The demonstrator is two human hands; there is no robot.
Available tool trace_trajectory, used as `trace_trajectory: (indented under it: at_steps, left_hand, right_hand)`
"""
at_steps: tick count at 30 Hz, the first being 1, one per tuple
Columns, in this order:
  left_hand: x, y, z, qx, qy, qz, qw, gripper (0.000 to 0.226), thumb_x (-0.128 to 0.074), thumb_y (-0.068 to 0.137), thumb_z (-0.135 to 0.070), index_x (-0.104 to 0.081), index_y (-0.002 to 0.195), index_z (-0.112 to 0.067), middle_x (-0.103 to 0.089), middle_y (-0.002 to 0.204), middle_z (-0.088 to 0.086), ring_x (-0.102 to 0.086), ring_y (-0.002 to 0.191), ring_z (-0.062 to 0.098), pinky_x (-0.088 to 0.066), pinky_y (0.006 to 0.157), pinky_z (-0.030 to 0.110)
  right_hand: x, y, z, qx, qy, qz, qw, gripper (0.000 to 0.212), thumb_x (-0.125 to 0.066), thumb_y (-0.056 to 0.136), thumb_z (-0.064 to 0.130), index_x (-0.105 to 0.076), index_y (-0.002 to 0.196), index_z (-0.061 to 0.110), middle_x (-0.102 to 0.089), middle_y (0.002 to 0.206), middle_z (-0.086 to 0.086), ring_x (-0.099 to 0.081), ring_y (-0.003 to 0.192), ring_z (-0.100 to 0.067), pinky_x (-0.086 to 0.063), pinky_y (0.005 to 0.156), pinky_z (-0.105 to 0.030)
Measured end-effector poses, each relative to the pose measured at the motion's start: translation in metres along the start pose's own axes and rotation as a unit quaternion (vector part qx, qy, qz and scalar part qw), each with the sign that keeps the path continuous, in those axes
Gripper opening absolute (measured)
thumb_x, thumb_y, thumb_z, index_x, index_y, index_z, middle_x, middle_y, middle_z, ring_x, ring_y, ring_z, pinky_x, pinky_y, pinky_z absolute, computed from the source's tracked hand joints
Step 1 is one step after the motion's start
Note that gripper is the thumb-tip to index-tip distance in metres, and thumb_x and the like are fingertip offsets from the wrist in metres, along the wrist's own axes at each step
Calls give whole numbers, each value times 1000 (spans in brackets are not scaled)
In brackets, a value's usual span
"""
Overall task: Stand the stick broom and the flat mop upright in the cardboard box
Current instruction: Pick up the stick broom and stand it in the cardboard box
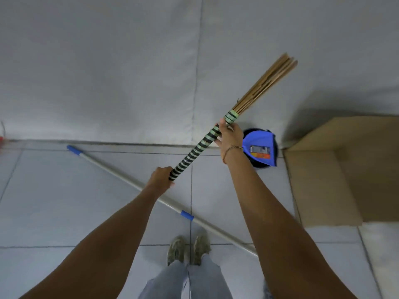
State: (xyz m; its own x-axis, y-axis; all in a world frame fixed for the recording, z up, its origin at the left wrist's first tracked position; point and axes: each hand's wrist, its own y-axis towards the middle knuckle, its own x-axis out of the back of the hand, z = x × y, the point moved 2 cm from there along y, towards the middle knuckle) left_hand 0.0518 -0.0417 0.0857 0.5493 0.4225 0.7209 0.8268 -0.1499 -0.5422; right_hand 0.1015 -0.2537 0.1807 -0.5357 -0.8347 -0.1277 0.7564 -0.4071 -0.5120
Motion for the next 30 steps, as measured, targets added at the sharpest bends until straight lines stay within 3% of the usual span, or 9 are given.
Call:
trace_trajectory:
  at_steps: [3, 7, 11, 15, 18, 23, 30]
  left_hand:
    - [-6, -30, -53, -67, -8, 20, 997, 24, -68, 73, -17, -64, 94, -7, -72, 93, 17, -65, 89, 35, -48, 74, 34]
    - [-36, -75, -126, -156, 12, 48, 987, 25, -68, 68, -23, -65, 88, -9, -73, 89, 15, -64, 88, 33, -50, 76, 35]
    - [-85, -141, -194, -224, 18, 85, 971, 27, -73, 63, -26, -65, 83, -9, -74, 87, 10, -63, 85, 26, -43, 74, 30]
    - [-146, -209, -243, -265, -1, 122, 957, 17, -72, 68, -19, -65, 80, -10, -72, 86, 9, -61, 83, 20, -41, 64, 21]
    - [-200, -273, -276, -291, 0, 124, 949, 25, -73, 68, -18, -67, 90, -8, -74, 98, 12, -66, 94, 27, -47, 77, 31]
    - [-287, -374, -324, -309, 12, 133, 942, 32, -73, 70, -21, -67, 98, -7, -74, 103, 12, -66, 98, 26, -43, 74, 24]
    - [-352, -422, -369, -301, 2, 109, 947, 34, -72, 72, -18, -65, 102, -4, -72, 108, 15, -65, 103, 30, -44, 80, 26]
  right_hand:
    - [49, -47, 46, 74, -28, -43, 996, 41, -65, 85, 30, -54, 115, 4, -64, 105, -15, -59, 87, -18, -56, 70, -33]
    - [132, -101, 80, 154, -64, -106, 980, 16, -68, 79, 38, -60, 78, 24, -65, 89, -9, -59, 82, -23, -55, 85, -54]
    - [227, -166, 94, 211, -82, -145, 963, 14, -68, 76, 35, -62, 67, 26, -63, 76, -5, -59, 79, -24, -54, 85, -58]
    - [309, -244, 96, 253, -106, -187, 943, 13, -69, 79, 31, -60, 70, 28, -62, 73, -6, -58, 73, -23, -53, 74, -49]
    - [377, -308, 87, 263, -103, -198, 939, 9, -67, 83, 20, -60, 78, 22, -62, 71, 3, -59, 68, -15, -52, 72, -38]
    - [491, -393, 72, 264, -140, -208, 932, 25, -70, 80, 28, -63, 97, 11, -67, 87, -5, -65, 85, -23, -56, 85, -51]
    - [578, -421, 71, 270, -160, -197, 929, 32, -69, 80, 30, -63, 104, 10, -68, 94, -3, -68, 94, -26, -56, 86, -50]
